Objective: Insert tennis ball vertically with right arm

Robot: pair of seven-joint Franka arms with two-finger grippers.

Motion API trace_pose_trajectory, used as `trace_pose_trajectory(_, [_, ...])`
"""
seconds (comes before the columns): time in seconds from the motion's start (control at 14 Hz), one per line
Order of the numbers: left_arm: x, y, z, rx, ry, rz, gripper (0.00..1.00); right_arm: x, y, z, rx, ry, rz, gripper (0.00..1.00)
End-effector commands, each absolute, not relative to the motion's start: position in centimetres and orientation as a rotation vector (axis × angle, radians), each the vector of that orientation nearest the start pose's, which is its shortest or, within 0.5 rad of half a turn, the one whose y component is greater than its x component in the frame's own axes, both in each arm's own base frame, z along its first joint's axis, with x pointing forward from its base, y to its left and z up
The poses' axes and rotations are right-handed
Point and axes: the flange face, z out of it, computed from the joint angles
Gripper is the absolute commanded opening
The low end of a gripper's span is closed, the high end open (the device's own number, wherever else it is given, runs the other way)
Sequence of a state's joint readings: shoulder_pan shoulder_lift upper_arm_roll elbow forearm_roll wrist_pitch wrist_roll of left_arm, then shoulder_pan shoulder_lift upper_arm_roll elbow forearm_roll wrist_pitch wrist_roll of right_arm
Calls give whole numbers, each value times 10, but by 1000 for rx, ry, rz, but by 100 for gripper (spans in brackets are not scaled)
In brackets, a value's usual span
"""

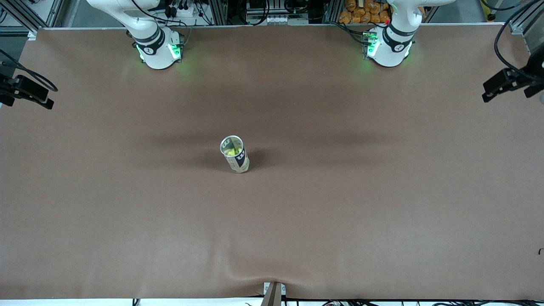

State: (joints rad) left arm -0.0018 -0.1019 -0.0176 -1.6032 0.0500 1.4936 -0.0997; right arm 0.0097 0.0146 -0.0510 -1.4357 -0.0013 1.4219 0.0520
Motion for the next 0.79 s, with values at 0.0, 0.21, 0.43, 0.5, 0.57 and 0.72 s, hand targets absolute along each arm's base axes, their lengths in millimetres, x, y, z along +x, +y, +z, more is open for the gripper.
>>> trace_pose_trajectory(0.0, [507, 4, 654, -3134, -154, -8, 100, 539, -22, 669, -3155, 159, 46, 100])
trace_pose_trajectory(0.21, [503, -20, 655, -3146, -89, 25, 100, 540, -23, 669, -3155, 161, 43, 100])
trace_pose_trajectory(0.43, [502, -46, 655, -3135, -37, 26, 100, 539, -23, 669, -3154, 161, 46, 100])
trace_pose_trajectory(0.5, [504, -45, 659, -3132, -20, 11, 100, 539, -23, 669, -3154, 161, 46, 100])
trace_pose_trajectory(0.57, [508, -44, 659, -3133, -22, 9, 100, 539, -23, 669, -3154, 161, 46, 100])
trace_pose_trajectory(0.72, [513, -42, 664, -3135, -27, -8, 100, 539, -23, 668, -3154, 161, 51, 100])
